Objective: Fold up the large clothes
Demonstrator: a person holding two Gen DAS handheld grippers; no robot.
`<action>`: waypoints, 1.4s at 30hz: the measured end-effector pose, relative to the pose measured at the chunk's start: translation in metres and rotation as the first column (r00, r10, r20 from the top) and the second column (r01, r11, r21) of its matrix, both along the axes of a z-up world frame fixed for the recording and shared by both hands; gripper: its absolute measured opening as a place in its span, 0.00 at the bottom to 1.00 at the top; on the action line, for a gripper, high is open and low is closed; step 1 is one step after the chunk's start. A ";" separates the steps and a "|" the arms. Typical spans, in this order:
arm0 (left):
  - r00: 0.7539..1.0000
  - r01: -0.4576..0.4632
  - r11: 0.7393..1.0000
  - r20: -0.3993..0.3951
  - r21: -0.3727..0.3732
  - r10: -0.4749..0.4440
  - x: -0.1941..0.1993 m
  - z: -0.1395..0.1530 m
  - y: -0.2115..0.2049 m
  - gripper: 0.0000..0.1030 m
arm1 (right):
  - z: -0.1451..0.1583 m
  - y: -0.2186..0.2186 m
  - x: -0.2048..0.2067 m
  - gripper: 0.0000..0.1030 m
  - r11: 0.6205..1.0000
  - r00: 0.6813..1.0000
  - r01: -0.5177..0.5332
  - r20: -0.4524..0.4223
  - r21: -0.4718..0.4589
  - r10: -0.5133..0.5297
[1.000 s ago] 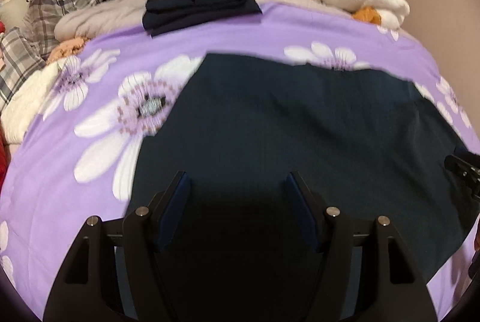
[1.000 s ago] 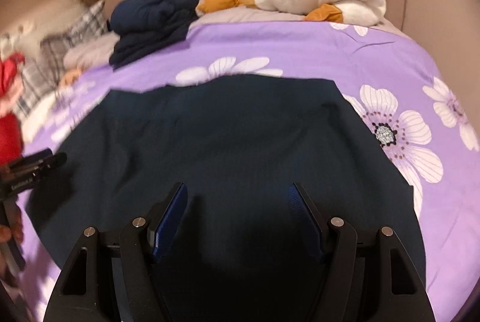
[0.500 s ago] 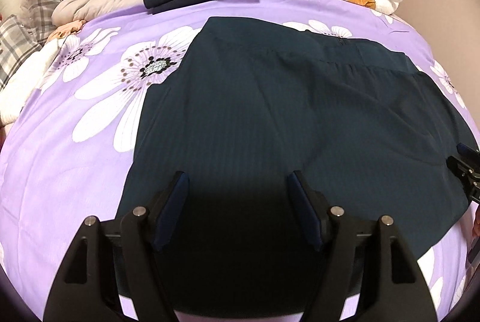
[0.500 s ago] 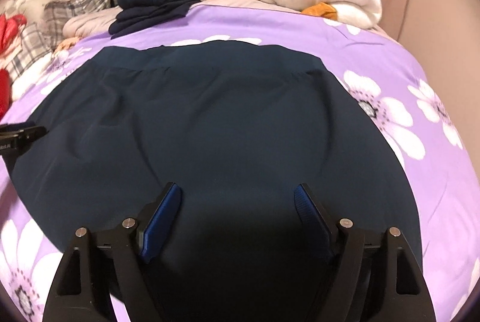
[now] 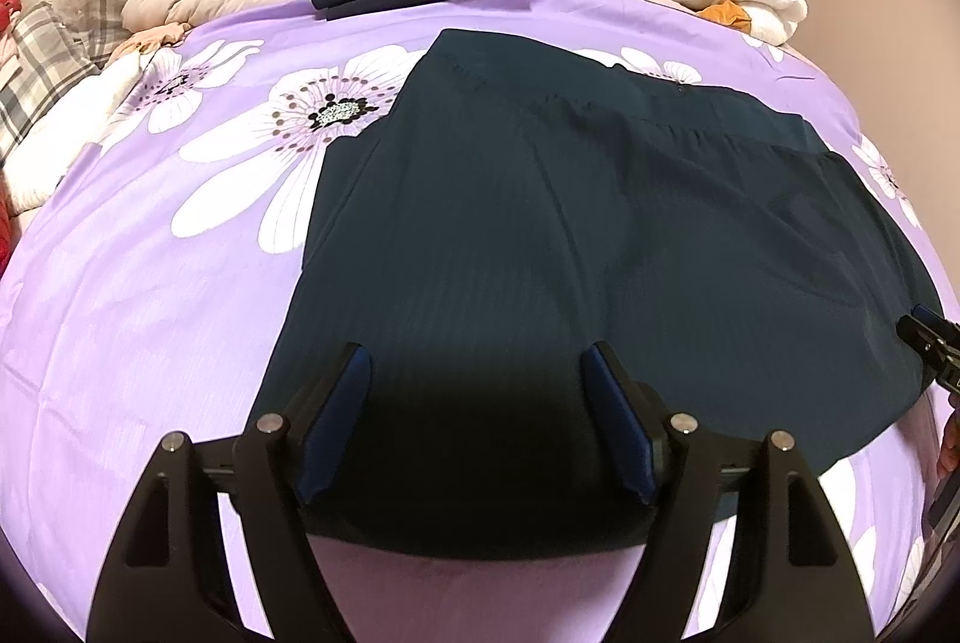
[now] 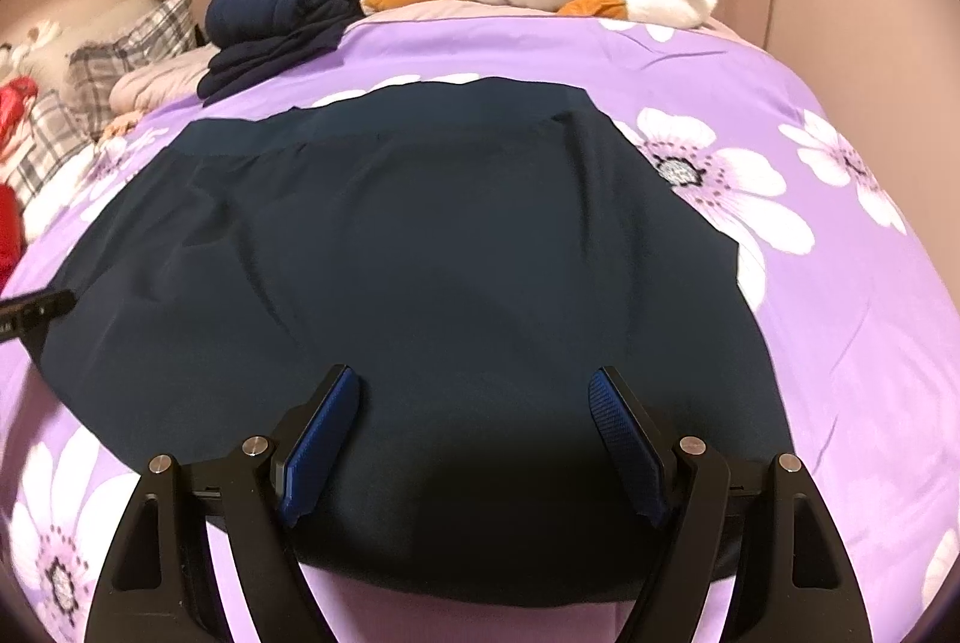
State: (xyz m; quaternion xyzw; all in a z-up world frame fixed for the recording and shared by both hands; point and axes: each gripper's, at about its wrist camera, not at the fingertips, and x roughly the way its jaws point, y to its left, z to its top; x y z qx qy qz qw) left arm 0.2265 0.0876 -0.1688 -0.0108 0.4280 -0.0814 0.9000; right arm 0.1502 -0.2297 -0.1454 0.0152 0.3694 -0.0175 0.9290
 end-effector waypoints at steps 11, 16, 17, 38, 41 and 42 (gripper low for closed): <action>1.000 -0.011 1.000 0.010 -0.004 0.011 -0.009 0.000 0.006 0.75 | 0.000 -0.008 -0.012 0.76 1.000 1.000 0.018 0.013 0.020 -0.018; 1.000 -0.021 1.000 0.017 0.002 0.021 -0.014 -0.002 0.011 0.82 | 0.000 -0.013 -0.016 0.76 0.999 0.999 0.026 0.023 0.032 -0.027; 1.000 -0.022 1.000 0.017 0.004 0.022 -0.014 -0.002 0.012 0.83 | 0.000 -0.014 -0.017 0.76 0.999 0.999 0.026 0.026 0.036 -0.027; 0.994 -0.112 0.993 -0.018 -0.038 0.111 -0.021 -0.009 0.055 0.83 | 0.005 -0.026 -0.030 0.76 0.996 0.998 0.056 0.026 0.069 -0.058; 0.991 -0.131 0.990 -0.030 -0.055 0.130 -0.023 -0.009 0.064 0.82 | 0.006 -0.030 -0.035 0.76 0.994 0.998 0.061 0.029 0.089 -0.064; 0.990 -0.141 0.988 -0.035 -0.062 0.139 -0.024 -0.009 0.069 0.82 | 0.006 -0.031 -0.036 0.76 0.994 0.997 0.062 0.031 0.094 -0.065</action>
